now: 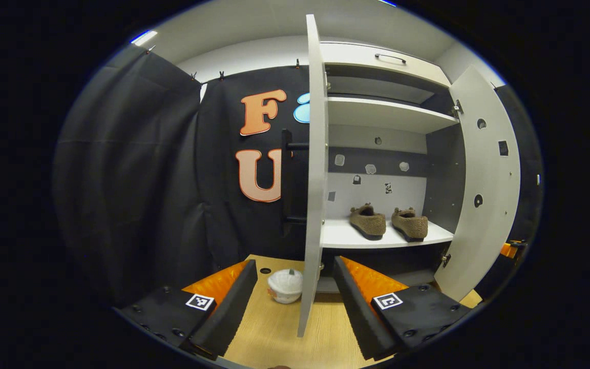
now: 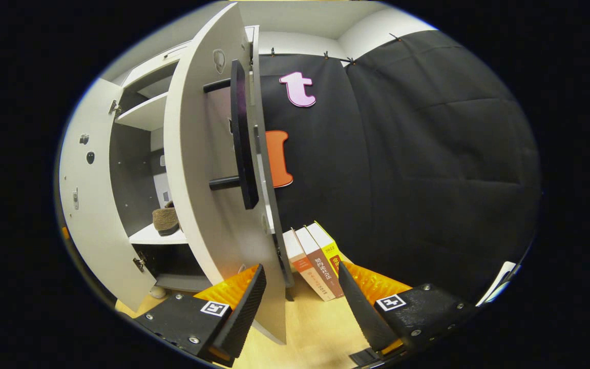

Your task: Grab one shoe with the right hand and put it into the shoe cabinet, grab the other shoe with the left hand and put it into the shoe cabinet; then close the right door with the right hand and the left door with the left hand.

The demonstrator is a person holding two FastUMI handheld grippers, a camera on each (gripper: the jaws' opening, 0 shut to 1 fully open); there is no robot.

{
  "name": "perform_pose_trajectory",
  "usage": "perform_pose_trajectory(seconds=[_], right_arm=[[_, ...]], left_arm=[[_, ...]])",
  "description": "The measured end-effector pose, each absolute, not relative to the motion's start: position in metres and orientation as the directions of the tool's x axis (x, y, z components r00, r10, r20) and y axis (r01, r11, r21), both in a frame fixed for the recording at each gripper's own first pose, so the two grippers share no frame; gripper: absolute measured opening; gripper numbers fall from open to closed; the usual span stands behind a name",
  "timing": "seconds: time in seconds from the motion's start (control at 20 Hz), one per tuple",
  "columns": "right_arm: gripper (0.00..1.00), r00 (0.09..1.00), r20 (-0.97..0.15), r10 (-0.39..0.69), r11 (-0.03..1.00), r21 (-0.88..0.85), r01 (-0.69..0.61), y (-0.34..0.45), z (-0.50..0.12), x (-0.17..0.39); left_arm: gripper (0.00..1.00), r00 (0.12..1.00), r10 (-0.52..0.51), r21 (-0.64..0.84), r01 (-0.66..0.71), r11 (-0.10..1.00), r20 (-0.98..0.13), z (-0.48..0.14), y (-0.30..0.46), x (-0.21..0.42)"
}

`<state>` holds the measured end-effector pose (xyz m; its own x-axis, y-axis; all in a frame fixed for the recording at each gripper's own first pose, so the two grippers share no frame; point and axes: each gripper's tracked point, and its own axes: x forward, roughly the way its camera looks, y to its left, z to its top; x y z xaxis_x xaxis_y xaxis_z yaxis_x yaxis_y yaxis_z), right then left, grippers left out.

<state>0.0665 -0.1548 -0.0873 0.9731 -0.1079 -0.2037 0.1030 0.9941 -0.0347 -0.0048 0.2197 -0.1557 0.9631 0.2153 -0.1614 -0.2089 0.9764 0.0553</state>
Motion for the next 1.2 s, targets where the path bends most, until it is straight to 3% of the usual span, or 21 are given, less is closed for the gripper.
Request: perform_pose_trajectory(seconds=[0.45, 0.5, 0.7, 1.1, 1.2], right_arm=[[0.99, 0.971, -0.213, -0.106, 0.994, -0.024, 0.103, -0.108, -0.097, 0.067], [0.78, 0.971, -0.214, -0.109, 0.994, -0.021, 0.107, -0.105, -0.098, 0.067], [0.89, 0.971, -0.220, -0.093, 0.996, -0.023, 0.090, -0.084, -0.104, 0.069], [0.91, 0.971, -0.240, -0.021, 1.000, -0.010, 0.019, -0.031, -0.122, 0.087], [0.92, 0.973, -0.229, -0.018, 1.000, -0.009, 0.017, -0.024, -0.120, 0.086]], left_arm=[[0.97, 0.963, 0.201, 0.046, -0.196, 0.980, -0.178, -0.164, 0.263, -0.008], [0.95, 0.963, 0.197, 0.044, -0.192, 0.980, -0.181, -0.164, 0.267, -0.009], [0.97, 0.964, 0.186, 0.038, -0.182, 0.982, -0.192, -0.169, 0.278, -0.004], [0.95, 0.960, 0.182, 0.038, -0.178, 0.983, -0.212, -0.188, 0.295, 0.008], [0.99, 0.958, 0.186, 0.042, -0.181, 0.982, -0.217, -0.196, 0.301, 0.013]])
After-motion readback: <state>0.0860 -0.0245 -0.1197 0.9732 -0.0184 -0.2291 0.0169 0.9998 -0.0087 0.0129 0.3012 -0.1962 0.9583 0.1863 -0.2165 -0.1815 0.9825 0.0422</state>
